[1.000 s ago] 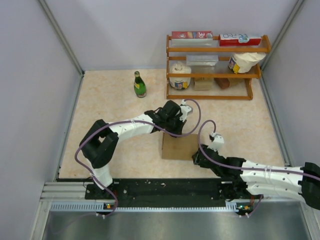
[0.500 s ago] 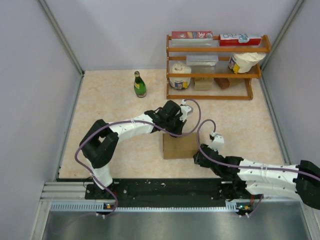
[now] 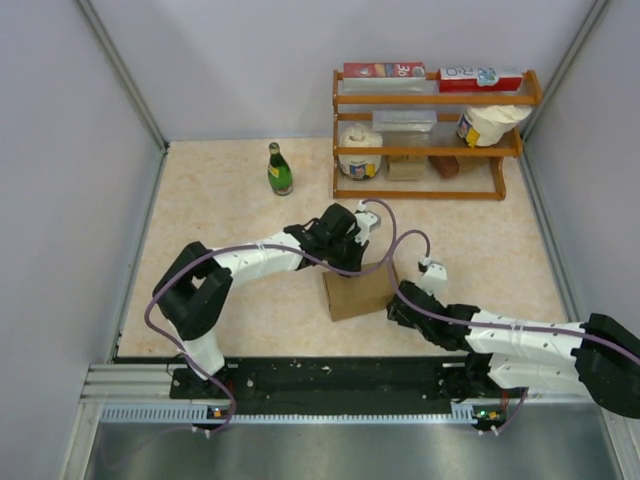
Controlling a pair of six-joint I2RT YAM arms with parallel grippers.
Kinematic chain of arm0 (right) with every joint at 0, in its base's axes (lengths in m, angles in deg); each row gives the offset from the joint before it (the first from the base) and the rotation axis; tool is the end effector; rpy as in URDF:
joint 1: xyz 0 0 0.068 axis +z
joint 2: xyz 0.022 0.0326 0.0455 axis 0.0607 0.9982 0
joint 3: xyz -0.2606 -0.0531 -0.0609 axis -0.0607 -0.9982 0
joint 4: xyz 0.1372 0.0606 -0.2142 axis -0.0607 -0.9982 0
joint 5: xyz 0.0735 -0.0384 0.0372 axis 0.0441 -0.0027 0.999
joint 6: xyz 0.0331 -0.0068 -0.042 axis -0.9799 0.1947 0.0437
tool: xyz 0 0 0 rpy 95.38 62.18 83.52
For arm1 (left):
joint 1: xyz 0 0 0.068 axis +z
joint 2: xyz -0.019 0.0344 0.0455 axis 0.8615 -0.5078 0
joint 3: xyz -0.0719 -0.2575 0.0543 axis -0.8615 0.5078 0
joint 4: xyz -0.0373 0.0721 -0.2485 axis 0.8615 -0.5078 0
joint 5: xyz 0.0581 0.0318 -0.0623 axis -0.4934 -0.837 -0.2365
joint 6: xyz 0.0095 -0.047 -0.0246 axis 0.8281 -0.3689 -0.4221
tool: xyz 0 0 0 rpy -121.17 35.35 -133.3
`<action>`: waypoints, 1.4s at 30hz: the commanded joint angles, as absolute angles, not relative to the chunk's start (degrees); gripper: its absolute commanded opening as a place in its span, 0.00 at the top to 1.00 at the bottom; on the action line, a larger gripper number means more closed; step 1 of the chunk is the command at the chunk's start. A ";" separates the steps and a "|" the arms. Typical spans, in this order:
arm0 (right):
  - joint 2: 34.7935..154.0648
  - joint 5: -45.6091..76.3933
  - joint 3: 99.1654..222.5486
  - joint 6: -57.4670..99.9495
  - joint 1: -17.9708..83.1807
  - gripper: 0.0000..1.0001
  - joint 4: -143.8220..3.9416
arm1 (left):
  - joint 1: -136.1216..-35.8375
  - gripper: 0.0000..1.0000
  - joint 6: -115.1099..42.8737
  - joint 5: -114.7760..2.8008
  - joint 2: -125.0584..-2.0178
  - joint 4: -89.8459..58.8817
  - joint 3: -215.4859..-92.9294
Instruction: Fold the paper box
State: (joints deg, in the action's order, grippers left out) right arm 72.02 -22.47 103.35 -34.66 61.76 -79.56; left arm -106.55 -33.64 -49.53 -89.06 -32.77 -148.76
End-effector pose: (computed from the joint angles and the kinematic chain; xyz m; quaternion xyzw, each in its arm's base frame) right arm 0.1068 0.1388 0.1443 0.1227 0.9053 0.1612 0.3733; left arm 0.2501 -0.2823 0.2023 0.3446 0.8651 -0.2680 0.2471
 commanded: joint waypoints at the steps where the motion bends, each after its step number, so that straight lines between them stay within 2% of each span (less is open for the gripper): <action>1: 73.90 -21.52 105.70 -33.29 58.94 0.59 -78.84 | -106.94 1.00 -35.35 -47.02 -86.66 -36.30 -146.46; 16: 79.09 -16.16 110.80 -26.62 53.40 0.60 -76.20 | -107.64 1.00 -38.34 -42.45 -80.25 -37.62 -143.04; 23: 76.90 -12.29 110.89 -23.10 51.47 0.61 -77.07 | -106.24 1.00 -37.20 -48.77 -74.01 -38.33 -146.98; 26: 75.49 -10.01 111.59 -20.91 50.85 0.71 -78.74 | -103.35 1.00 -37.98 -54.82 -72.25 -36.93 -147.96; 29: 75.92 -8.68 113.95 -19.32 50.50 0.91 -82.86 | -98.52 1.00 -38.86 -56.34 -73.38 -35.35 -148.13; 31: 76.63 -8.95 115.71 -19.23 50.50 1.00 -85.77 | -96.49 1.00 -38.43 -56.08 -76.18 -35.08 -149.09; 42: 81.99 -9.74 121.34 -20.28 47.25 1.00 -92.37 | -95.69 1.00 -32.27 -47.29 -92.63 -36.48 -155.86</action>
State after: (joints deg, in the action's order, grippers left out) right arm 80.09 -9.48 118.00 -20.13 49.45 -89.38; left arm -95.45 -34.78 -50.84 -90.76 -36.87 -152.73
